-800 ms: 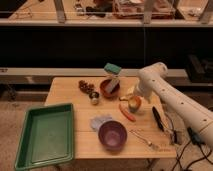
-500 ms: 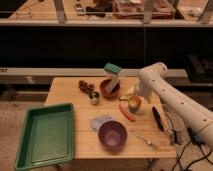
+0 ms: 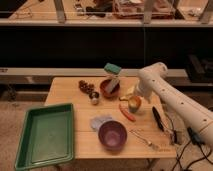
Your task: Place towel in purple bowl
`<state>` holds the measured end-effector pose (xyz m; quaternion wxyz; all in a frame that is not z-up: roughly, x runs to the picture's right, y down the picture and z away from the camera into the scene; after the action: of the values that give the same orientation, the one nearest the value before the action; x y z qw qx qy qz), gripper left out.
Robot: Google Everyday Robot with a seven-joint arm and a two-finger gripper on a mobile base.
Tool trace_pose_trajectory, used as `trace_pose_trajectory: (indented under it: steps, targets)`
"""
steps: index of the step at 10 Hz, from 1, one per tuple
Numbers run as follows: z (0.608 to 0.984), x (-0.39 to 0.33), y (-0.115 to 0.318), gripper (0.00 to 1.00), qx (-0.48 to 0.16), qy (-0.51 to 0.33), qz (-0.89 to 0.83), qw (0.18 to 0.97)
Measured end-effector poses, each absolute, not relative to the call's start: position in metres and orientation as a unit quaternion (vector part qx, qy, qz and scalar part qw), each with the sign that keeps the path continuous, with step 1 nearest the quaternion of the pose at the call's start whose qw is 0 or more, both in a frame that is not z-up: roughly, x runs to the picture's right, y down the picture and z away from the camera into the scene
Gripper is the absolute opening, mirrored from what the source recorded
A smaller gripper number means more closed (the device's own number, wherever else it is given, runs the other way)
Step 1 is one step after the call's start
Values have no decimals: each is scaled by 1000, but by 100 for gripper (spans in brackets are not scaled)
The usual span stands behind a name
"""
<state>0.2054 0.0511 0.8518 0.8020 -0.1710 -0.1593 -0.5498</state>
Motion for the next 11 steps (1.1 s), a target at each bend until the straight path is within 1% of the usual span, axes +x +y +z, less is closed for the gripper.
trace_pose_trajectory:
  steps: [11]
  targets:
    - [850, 204, 51, 80, -167, -161, -553, 800]
